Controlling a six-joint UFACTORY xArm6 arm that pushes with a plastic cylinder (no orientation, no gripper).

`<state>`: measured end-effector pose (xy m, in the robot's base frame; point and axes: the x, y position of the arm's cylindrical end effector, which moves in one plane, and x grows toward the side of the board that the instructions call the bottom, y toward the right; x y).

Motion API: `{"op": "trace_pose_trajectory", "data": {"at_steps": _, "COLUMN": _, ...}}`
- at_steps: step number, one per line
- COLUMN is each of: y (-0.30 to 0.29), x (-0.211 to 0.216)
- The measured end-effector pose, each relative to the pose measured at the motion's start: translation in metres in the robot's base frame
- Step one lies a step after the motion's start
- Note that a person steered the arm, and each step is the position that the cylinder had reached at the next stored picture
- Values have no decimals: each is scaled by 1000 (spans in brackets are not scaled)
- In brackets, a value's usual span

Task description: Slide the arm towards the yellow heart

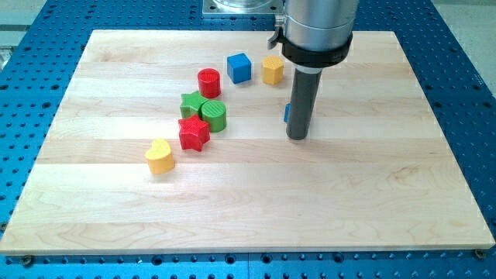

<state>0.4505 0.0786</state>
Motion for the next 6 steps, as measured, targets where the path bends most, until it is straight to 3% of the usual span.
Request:
{"op": "trace_pose_trajectory", "data": {"at_steps": 1, "y": -46, "x": 69}}
{"op": "trace_pose_trajectory", "data": {"at_steps": 2, "y": -145, "x": 129}}
{"op": "trace_pose_trajectory", "data": {"at_steps": 3, "y": -288, "x": 158}}
{"op": "trace_pose_trajectory", "data": {"at_steps": 4, "y": -381, "x": 139}}
{"op": "trace_pose_trajectory", "data": {"at_steps": 6, "y": -286, "x": 67}}
